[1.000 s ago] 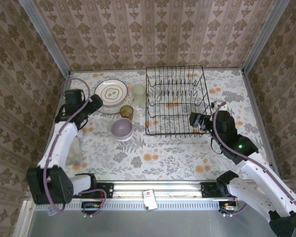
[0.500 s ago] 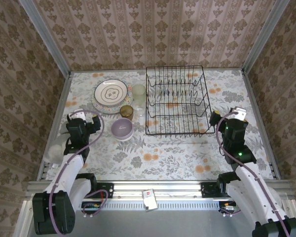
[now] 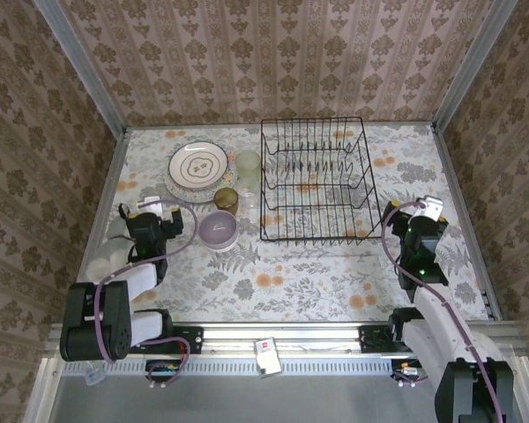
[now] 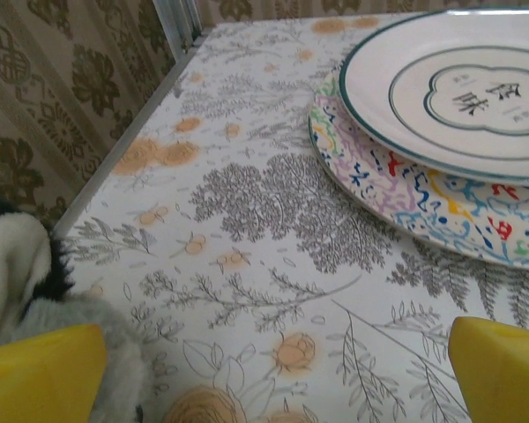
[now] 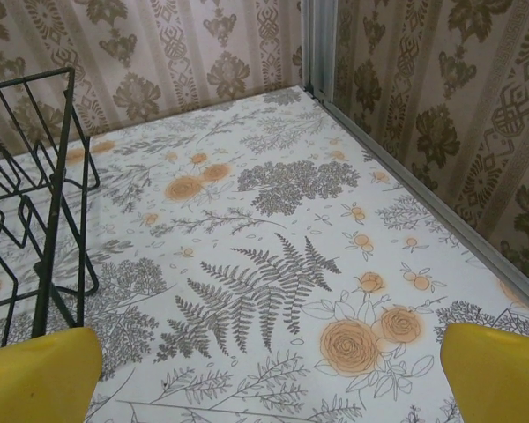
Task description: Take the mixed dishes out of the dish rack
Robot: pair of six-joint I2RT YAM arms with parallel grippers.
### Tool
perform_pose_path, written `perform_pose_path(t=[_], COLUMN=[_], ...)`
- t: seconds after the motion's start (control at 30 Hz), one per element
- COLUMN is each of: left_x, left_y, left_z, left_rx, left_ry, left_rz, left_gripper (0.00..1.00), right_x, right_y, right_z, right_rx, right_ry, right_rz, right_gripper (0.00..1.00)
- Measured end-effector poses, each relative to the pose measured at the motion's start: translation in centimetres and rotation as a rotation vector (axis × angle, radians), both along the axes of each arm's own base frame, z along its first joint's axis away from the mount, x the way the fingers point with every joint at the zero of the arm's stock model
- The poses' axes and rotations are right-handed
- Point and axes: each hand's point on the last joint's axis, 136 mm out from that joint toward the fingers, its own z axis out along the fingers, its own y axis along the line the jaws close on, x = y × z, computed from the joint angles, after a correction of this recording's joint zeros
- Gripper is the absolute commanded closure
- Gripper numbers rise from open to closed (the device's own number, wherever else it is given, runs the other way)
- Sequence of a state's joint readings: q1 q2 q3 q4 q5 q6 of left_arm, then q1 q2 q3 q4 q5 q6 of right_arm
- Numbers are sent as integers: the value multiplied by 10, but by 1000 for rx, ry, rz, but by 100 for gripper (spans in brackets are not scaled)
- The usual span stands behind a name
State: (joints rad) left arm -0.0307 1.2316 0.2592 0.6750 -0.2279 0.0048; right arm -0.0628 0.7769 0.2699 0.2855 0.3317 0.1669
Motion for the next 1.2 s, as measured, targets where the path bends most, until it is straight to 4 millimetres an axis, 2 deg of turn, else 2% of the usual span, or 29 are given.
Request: perform_pose_path(t=[0.17,0.4,0.63,0.7,0.8,0.87,1.07,1.2], left_x=[6,14,14,19,27,30,34,37], left_y=[1,6,5,0,-6,-9,-13,-13], left_z=[10,10,27,20,-7,-19,-14,-12], left_rx=[18,19,3,-4,-4,3,10,9], left_ry=[-50,-48,-125,-127,-67,-54,-79,-82], left_rz=[2,12,-3,-27,-42,-49,-51,-52], left_gripper=[0,0,0,0,0,0,0,0], right_x=[4,11,15,16,19,20,23,27], right_y=[-1,0,2,2,2,1,4,8], right_z=[-7,-2,0,1,1,0,2,-3], right_rx=[-16,-29,-27,-29,-35,-40,-48,-40], right_ry=[0,-34,-51,-57,-58,-55,-71,-60], right_rz=[5,16,32,35,36,38,58,81], right_gripper=[0,0,0,0,0,0,0,0])
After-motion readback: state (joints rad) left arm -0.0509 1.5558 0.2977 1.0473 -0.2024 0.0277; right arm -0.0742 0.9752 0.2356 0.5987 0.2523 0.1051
